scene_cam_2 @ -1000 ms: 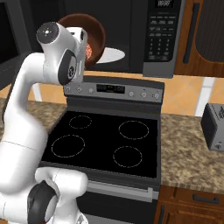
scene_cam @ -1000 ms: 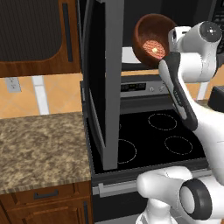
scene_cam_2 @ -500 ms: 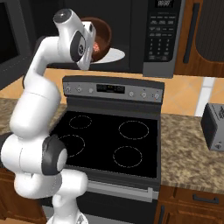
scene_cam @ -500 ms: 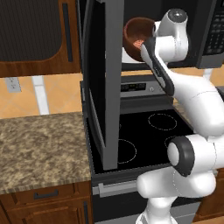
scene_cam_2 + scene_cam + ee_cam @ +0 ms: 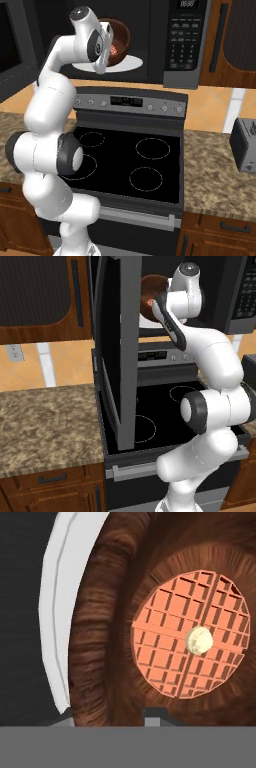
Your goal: Open the microwave, place the bowl with waffle inside the microwave, then close the microwave door and turn it on.
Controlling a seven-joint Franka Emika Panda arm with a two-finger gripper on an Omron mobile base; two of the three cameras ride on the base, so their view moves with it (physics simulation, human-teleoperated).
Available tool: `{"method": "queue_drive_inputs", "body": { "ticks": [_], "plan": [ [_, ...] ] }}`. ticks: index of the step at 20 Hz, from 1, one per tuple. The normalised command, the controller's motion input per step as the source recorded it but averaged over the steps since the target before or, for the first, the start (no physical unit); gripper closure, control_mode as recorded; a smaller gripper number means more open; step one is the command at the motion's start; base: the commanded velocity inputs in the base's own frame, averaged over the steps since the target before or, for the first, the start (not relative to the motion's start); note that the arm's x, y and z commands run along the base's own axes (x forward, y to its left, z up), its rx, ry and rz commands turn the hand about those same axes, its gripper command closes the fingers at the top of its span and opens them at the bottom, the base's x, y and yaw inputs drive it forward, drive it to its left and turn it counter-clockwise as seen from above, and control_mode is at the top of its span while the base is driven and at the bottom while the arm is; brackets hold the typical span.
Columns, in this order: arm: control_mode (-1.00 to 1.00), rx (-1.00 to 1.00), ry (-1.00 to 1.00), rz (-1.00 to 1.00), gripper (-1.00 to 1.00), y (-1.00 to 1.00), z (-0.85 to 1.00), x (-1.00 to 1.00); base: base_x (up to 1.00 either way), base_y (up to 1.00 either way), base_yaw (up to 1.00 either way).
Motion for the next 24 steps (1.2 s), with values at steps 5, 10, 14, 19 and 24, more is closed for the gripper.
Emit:
{"method": "queue_drive_inputs", "body": {
  "ticks": [5,10,14,19,24],
  "plan": [
    [-1.0,0.0,0.0,0.0,-1.0,0.2,-0.7,0.54,0.0,0.0,0.0],
    [-1.0,0.0,0.0,0.01,-1.0,0.2,-0.69,0.33,0.0,0.0,0.0],
    [-1.0,0.0,-0.07,0.04,-1.0,0.1,-0.54,0.06,0.0,0.0,0.0],
    [-1.0,0.01,-0.18,0.09,-1.0,0.0,0.12,-0.05,0.0,0.0,0.0],
    [-1.0,0.0,-0.29,0.12,-1.0,0.0,0.23,-0.41,0.0,0.0,0.0]
  ]
}}
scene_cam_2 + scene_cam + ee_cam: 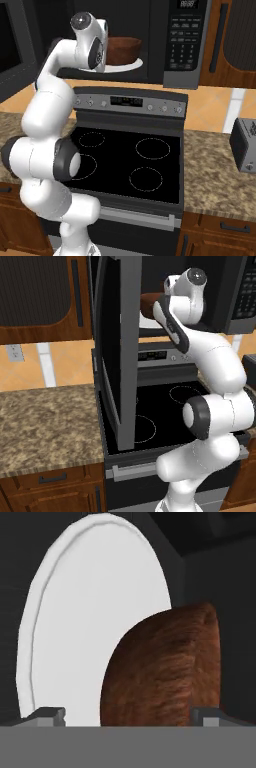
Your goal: Open the microwave, place the bowl with waffle inside the microwave, then close the microwave door and turn it on.
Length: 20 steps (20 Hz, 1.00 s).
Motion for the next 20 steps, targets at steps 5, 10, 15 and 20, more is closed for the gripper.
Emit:
{"method": "queue_drive_inputs", "body": {
  "ticks": [5,10,15,20],
  "plan": [
    [-1.0,0.0,-0.41,0.1,-1.0,0.0,0.5,-0.94,0.0,0.0,0.0],
    [-1.0,-0.06,0.14,0.15,-1.0,0.06,0.11,-0.94,0.0,0.0,0.0],
    [-1.0,-0.01,0.35,0.13,-1.0,0.03,-0.4,-0.67,0.0,0.0,0.0],
    [-1.0,-0.02,0.25,0.12,-1.0,0.29,-0.57,-0.39,0.0,0.0,0.0]
  ]
}}
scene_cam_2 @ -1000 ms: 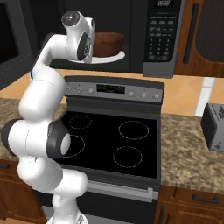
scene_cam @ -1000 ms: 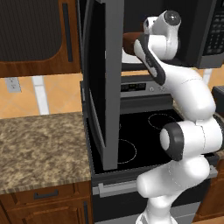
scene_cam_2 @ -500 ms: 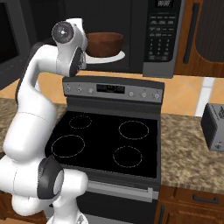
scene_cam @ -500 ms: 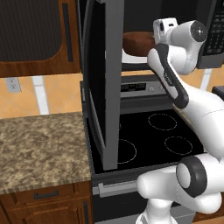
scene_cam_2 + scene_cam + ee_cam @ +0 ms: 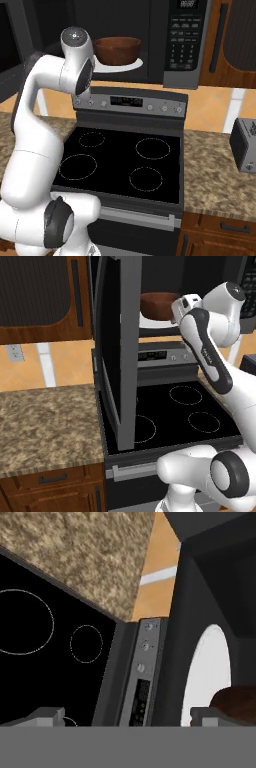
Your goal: Open the microwave, place the bowl with waffle inside the microwave, then close the microwave door and turn it on.
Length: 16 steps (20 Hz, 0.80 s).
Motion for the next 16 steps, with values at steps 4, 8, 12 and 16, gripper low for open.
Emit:
{"method": "queue_drive_inputs", "body": {
  "ticks": [4,8,12,16],
  "plan": [
    [-1.0,0.0,0.17,0.12,-1.0,0.66,-0.98,-0.2,0.0,0.0,0.0],
    [-1.0,0.0,0.15,0.1,-1.0,0.23,-0.55,-0.58,0.0,0.0,0.0],
    [-1.0,0.0,0.02,0.09,-1.0,0.15,-0.27,-0.94,0.0,0.0,0.0],
    [-1.0,-0.01,-0.05,0.09,-1.0,0.22,-0.01,-1.0,0.0,0.0,0.0]
  ]
}}
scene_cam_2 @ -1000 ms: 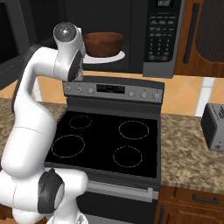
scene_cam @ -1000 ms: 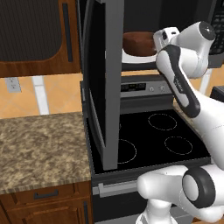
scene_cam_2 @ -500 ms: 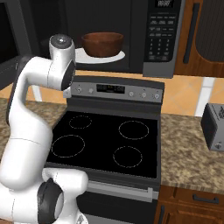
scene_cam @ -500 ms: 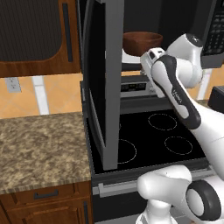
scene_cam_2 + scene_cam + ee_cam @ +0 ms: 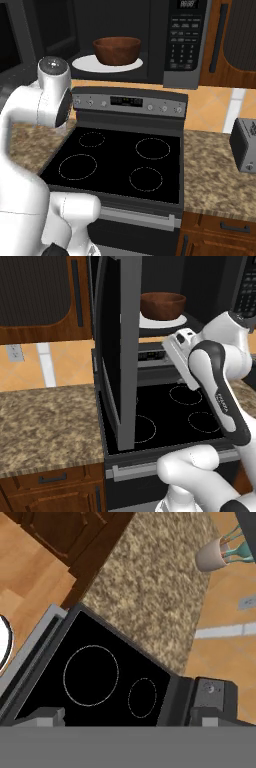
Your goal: Open the microwave, place the bowl with waffle inside the microwave, then close the microwave door and turn it on.
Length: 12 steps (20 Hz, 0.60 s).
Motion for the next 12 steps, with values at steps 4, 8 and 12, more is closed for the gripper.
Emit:
{"method": "queue_drive_inputs", "body": {
  "ticks": [4,8,12],
  "plan": [
    [-1.0,-0.02,-0.08,0.08,-1.0,0.23,0.0,-1.0,0.0,0.0,0.0],
    [-1.0,-0.01,-0.19,0.06,-1.0,0.2,0.15,-1.0,0.0,0.0,0.0],
    [-1.0,-0.02,-0.26,0.04,1.0,0.12,0.54,-1.0,0.0,0.0,0.0]
  ]
}}
